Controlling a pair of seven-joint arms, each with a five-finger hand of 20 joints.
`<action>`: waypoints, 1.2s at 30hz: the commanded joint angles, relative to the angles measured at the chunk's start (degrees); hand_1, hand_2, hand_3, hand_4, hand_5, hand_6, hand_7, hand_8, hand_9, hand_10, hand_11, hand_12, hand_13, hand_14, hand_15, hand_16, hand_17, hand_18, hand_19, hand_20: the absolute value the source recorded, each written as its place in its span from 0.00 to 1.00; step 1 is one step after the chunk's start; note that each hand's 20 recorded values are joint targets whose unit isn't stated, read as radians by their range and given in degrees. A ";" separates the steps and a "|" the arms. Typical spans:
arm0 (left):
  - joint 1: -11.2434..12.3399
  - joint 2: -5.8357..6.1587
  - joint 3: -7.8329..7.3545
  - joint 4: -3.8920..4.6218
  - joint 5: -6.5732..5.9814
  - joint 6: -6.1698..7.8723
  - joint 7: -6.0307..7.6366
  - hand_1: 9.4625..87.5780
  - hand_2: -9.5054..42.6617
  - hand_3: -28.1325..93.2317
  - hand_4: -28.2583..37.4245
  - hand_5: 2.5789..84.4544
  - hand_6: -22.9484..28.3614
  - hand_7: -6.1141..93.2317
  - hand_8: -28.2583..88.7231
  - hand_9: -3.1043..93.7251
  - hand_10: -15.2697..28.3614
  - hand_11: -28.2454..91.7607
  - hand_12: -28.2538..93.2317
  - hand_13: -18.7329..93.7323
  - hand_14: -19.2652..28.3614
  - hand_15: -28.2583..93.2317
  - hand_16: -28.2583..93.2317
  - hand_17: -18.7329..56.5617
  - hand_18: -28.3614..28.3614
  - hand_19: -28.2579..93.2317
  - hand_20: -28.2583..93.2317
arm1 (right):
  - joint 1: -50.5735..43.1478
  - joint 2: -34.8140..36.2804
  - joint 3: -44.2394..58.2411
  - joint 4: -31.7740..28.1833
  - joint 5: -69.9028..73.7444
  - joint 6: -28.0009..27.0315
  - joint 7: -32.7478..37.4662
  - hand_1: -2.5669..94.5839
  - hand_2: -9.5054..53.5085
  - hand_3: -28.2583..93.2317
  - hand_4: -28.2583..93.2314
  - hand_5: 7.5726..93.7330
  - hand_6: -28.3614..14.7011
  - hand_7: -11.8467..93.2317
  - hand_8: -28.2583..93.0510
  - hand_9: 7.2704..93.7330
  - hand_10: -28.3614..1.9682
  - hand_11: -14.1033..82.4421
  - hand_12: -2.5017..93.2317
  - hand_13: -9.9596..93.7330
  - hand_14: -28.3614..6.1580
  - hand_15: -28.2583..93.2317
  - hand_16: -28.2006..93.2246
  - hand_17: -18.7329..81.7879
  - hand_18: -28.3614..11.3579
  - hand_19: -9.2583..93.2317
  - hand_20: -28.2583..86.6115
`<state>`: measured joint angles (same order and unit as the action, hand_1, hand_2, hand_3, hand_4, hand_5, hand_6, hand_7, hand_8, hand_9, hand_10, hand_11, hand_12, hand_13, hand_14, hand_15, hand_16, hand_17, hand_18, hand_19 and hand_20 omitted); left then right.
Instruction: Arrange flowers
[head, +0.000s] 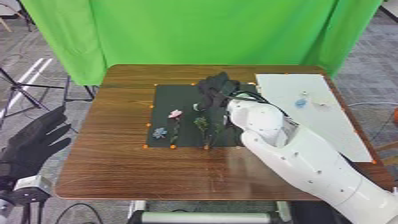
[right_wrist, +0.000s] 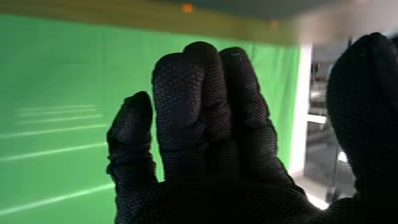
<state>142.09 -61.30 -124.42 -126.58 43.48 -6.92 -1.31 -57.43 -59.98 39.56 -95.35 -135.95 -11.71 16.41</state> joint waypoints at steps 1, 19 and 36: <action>0.96 -0.75 -0.19 -0.22 -0.19 0.41 0.01 0.18 0.10 0.79 0.00 0.22 0.46 0.23 0.17 0.20 0.54 0.29 0.42 0.27 0.63 0.31 0.32 0.07 0.81 0.50 0.31 | -1.61 5.61 5.69 -2.62 4.61 3.43 5.05 0.26 0.00 0.93 0.00 0.41 0.60 0.45 0.11 0.45 0.53 0.55 0.33 0.58 0.58 0.80 0.46 0.33 0.20 0.81 0.74; 0.82 -0.79 0.05 -0.25 -0.22 0.33 -0.37 0.18 0.11 0.79 0.00 0.22 0.46 0.22 0.17 0.20 0.54 0.29 0.42 0.27 0.63 0.31 0.32 0.07 0.81 0.50 0.31 | -0.17 1.43 4.19 4.53 11.55 -3.75 -4.22 0.25 0.48 1.00 0.36 0.33 0.63 0.31 0.12 0.42 0.76 0.24 0.17 0.53 0.46 0.85 0.46 0.29 0.19 0.81 0.76; 0.56 -0.22 0.20 0.02 -0.26 0.03 -0.43 0.18 0.11 0.79 0.00 0.22 0.46 0.23 0.17 0.20 0.54 0.29 0.42 0.27 0.63 0.31 0.32 0.07 0.81 0.50 0.31 | 3.83 -1.24 -0.90 7.53 7.11 -7.16 -7.56 0.23 0.54 1.00 0.34 0.39 0.61 0.30 0.12 0.46 0.73 0.25 0.16 0.54 0.48 0.86 0.47 0.30 0.19 0.82 0.77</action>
<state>142.43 -61.74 -124.30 -126.64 43.48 -6.89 -1.34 -55.03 -60.26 40.26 -88.85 -126.44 -17.03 10.05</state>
